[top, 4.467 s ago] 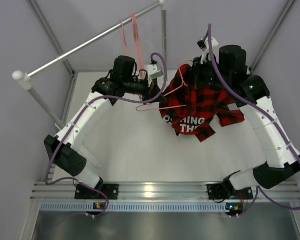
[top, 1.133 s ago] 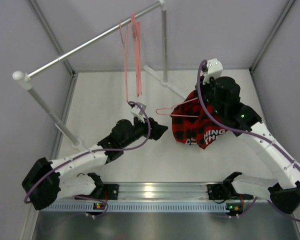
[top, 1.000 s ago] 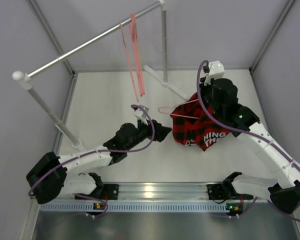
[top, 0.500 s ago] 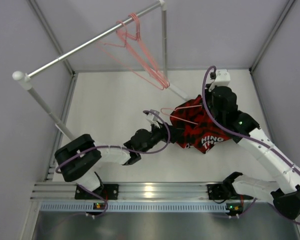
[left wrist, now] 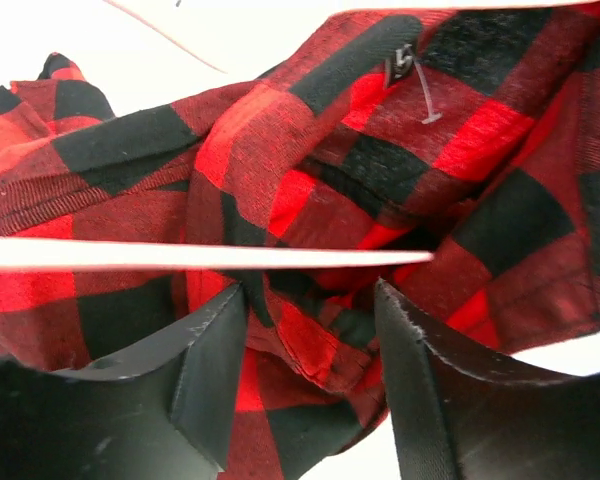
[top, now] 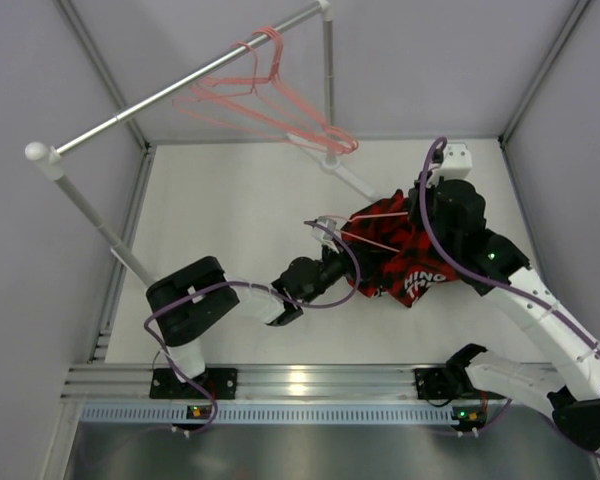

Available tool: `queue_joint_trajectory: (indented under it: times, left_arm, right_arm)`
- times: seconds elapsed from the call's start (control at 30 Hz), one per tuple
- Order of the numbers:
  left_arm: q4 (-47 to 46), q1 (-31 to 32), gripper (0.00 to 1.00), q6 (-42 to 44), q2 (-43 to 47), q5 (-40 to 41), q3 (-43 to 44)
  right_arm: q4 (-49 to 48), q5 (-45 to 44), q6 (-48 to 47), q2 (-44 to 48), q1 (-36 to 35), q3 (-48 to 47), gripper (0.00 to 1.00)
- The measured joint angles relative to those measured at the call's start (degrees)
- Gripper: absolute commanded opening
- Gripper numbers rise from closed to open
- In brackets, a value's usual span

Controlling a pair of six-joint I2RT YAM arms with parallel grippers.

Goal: Place the shirt on the hanger

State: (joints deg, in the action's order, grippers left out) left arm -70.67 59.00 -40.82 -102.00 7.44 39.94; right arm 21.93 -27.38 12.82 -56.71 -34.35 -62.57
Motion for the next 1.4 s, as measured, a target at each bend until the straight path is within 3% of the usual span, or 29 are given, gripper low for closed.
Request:
queue_joint_trajectory:
  times: [0.13, 0.27, 0.63, 0.9, 1.03, 1.13, 1.4]
  left_arm:
    - [-0.1, 0.4, 0.29, 0.4, -2.0, 2.5, 1.1]
    - [-0.2, 0.5, 0.0, 0.9, -4.2, 6.0, 2.1]
    - [-2.6, 0.1, 0.0, 5.0, 1.7, 18.4, -5.0]
    - [-2.1, -8.5, 0.0, 0.2, 13.6, 10.9, -11.3]
    - [5.9, -12.0, 0.0, 0.4, 21.8, 4.7, -12.3]
    - [15.8, -15.6, 0.0, 1.7, 28.2, 5.6, -12.5]
    - [34.5, -18.9, 0.0, 5.2, 41.8, 3.2, -10.0]
  right_arm:
    - [0.0, 0.2, 0.4, 0.2, 0.0, 0.7, 0.0]
    - [0.1, 0.2, 0.4, 0.6, 0.0, 1.0, 0.0]
    - [0.6, -2.9, -0.8, 2.1, -0.1, 3.1, 0.0]
    - [-0.9, -3.2, -2.3, 2.1, -1.9, 3.5, 0.0]
    - [-3.2, -4.4, -3.2, 2.1, -2.1, 3.8, 0.0]
    - [-3.7, -9.7, -6.4, 2.5, -1.6, 4.0, 0.0]
    - [-6.0, -9.8, -8.2, 0.8, -2.2, 5.4, 0.0]
